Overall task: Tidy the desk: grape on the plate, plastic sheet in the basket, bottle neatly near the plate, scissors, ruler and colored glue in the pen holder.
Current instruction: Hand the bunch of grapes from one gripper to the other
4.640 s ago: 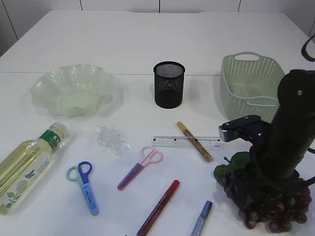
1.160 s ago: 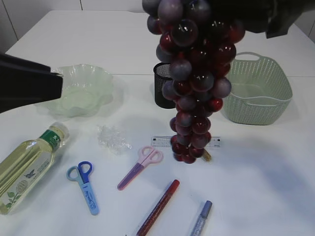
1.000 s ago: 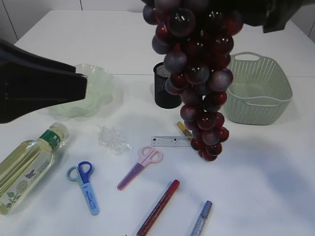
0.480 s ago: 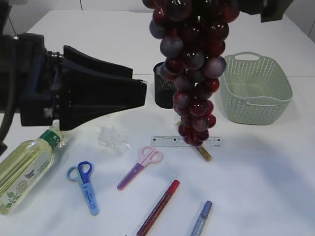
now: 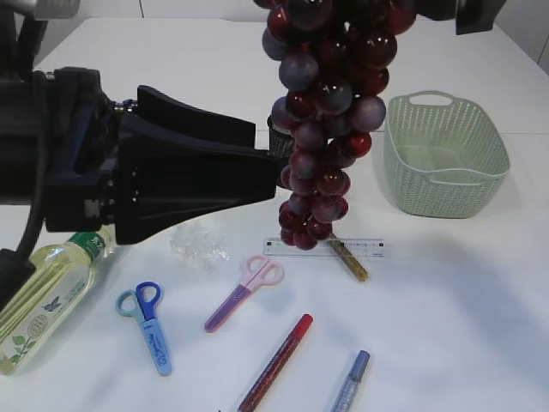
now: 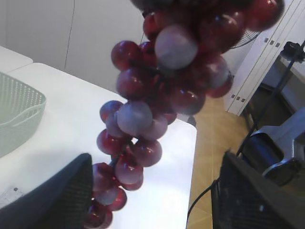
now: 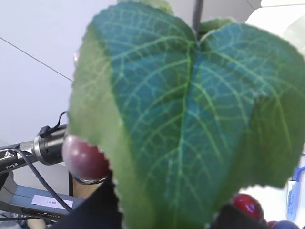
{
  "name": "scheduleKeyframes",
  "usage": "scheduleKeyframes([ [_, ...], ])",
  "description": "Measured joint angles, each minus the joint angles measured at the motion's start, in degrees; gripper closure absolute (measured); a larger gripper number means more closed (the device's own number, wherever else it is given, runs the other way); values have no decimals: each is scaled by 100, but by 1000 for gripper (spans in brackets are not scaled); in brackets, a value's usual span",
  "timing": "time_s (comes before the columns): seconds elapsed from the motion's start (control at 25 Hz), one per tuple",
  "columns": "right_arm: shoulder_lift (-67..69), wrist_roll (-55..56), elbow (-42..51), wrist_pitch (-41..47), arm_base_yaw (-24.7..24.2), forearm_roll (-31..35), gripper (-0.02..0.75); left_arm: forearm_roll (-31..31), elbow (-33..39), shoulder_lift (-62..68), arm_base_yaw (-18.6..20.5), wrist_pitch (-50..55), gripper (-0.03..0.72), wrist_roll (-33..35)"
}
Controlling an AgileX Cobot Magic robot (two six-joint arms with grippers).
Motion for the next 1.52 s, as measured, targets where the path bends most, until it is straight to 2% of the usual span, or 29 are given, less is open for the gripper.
scheduleKeyframes([
  [0.36,0,0,0,-21,0,41,588,-22,-14,80,0,77,78,33],
  [0.56,0,0,0,-21,0,98,588,-22,-315,341,-38,77,78,46],
  [0.96,0,-17,0,25,0,120,588,-25,-668,817,-659,-85,78,72],
  [1.24,0,-64,0,150,0,263,588,-36,-1088,1031,-671,-238,78,157],
  [1.52,0,-122,0,234,0,406,589,-36,-1182,1174,-671,-183,78,161],
])
